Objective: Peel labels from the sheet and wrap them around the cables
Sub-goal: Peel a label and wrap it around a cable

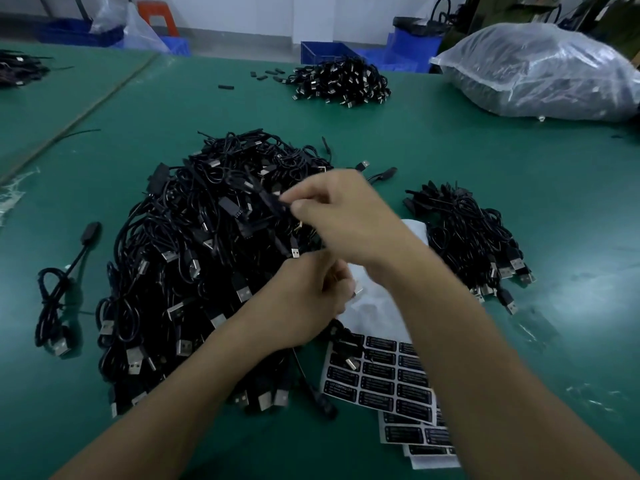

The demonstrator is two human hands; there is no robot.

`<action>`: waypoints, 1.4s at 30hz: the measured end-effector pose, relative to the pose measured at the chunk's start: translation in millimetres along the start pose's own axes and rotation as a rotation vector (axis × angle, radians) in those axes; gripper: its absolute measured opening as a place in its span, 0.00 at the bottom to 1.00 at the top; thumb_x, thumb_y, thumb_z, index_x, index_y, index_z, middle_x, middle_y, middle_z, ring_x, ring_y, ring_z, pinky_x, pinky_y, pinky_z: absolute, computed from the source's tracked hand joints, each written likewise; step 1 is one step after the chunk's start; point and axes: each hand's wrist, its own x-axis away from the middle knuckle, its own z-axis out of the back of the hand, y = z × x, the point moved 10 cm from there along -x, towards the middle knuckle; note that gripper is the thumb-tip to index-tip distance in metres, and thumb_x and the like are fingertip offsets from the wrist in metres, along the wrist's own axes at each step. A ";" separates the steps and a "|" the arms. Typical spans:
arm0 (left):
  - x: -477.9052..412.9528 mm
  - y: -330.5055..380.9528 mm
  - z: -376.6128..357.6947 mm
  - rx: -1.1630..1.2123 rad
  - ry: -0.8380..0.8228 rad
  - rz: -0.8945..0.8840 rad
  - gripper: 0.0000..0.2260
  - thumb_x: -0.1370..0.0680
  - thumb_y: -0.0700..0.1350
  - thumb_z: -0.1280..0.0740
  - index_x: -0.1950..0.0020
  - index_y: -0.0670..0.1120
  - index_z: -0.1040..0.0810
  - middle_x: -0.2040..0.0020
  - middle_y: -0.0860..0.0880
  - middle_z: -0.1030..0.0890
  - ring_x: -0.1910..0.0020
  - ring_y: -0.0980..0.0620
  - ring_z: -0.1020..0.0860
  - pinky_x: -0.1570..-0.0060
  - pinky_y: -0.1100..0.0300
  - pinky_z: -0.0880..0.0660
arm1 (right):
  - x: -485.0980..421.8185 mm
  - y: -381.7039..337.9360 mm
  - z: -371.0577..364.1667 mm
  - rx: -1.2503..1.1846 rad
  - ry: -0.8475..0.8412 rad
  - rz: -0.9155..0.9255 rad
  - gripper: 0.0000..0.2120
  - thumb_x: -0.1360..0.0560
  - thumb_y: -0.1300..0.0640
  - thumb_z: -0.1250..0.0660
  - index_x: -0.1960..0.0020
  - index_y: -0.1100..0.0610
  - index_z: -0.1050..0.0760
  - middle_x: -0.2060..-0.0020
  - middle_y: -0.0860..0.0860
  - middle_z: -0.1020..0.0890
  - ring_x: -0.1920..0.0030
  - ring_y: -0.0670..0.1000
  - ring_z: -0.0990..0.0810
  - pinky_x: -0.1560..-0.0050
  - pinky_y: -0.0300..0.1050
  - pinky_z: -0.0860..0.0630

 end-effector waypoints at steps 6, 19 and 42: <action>1.9 -11.9 13.0 0.721 0.149 0.258 0.14 0.16 0.39 0.48 0.46 0.41 0.22 0.61 0.46 0.14 0.66 0.51 0.16 0.70 0.61 0.22 | 47.5 58.8 53.0 -0.564 0.046 -0.077 0.09 0.24 0.64 0.31 0.54 0.54 0.14 0.66 0.48 0.22 0.63 0.44 0.26 0.61 0.38 0.28; 4.8 2.2 30.4 1.252 0.273 0.167 0.10 0.17 0.44 0.37 0.38 0.42 0.25 0.71 0.52 0.25 0.77 0.59 0.29 0.78 0.67 0.30 | 95.3 71.6 16.6 -0.322 -0.277 -0.068 0.08 0.29 0.51 0.29 0.51 0.47 0.14 0.60 0.49 0.16 0.60 0.44 0.21 0.57 0.35 0.23; 11.9 31.0 31.1 0.389 0.227 -0.008 0.15 0.16 0.45 0.44 0.63 0.45 0.33 0.74 0.55 0.37 0.78 0.58 0.43 0.79 0.69 0.43 | 103.9 140.5 60.2 -0.322 0.173 -0.407 0.20 0.27 0.61 0.26 0.39 0.48 0.27 0.62 0.55 0.13 0.62 0.55 0.13 0.66 0.41 0.19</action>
